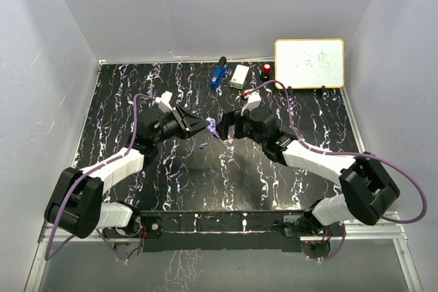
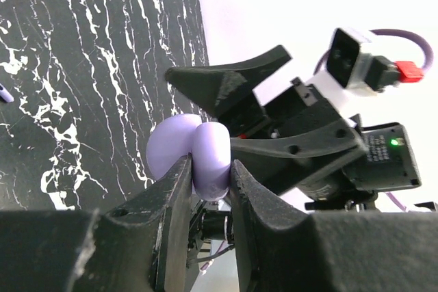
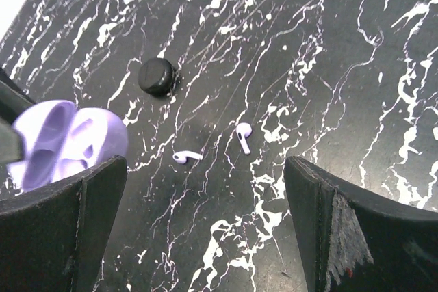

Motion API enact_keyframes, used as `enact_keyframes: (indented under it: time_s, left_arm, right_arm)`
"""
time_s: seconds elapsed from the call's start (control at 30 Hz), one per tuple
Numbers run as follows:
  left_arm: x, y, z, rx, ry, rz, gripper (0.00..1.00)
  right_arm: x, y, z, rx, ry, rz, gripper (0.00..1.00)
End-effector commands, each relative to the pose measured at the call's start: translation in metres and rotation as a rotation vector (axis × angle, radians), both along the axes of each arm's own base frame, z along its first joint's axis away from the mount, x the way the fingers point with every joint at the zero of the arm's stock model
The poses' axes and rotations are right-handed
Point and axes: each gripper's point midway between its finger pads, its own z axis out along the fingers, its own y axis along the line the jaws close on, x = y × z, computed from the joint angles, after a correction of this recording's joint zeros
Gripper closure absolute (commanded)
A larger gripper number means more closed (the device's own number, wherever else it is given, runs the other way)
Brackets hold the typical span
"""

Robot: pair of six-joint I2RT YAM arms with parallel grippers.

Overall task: Insert the wireless bluetooth earbuds into the charging case
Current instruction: Open the charging case.

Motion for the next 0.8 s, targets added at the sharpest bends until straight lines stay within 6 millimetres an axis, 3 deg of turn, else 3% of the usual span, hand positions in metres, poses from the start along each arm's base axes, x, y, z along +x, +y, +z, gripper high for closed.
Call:
enact_keyframes:
  time_s: [0.0, 0.2, 0.43, 0.53, 0.6, 0.77]
  left_arm:
    - [-0.003, -0.005, 0.033, -0.063, -0.083, -0.026, 1.00]
    - [0.000, 0.001, 0.037, -0.051, -0.082, 0.006, 1.00]
    - [0.016, 0.050, 0.041, -0.061, -0.040, 0.114, 1.00]
    - [0.017, 0.064, 0.039, -0.071, -0.018, 0.118, 1.00]
    - [0.016, 0.069, 0.034, -0.070, 0.004, 0.114, 1.00]
    - [0.015, 0.076, 0.026, -0.082, 0.039, 0.107, 1.00]
  right_arm:
    - [0.006, 0.018, 0.019, 0.069, -0.041, 0.034, 0.02]
    - [0.015, 0.003, 0.015, 0.046, -0.043, -0.056, 0.02]
    - [0.019, -0.020, -0.001, -0.050, -0.034, -0.141, 0.02]
    - [0.018, -0.013, -0.006, -0.081, -0.026, -0.089, 0.03]
    - [0.018, -0.004, -0.015, -0.124, 0.015, -0.039, 0.10]
    - [0.017, 0.021, -0.038, -0.255, 0.075, 0.048, 0.14]
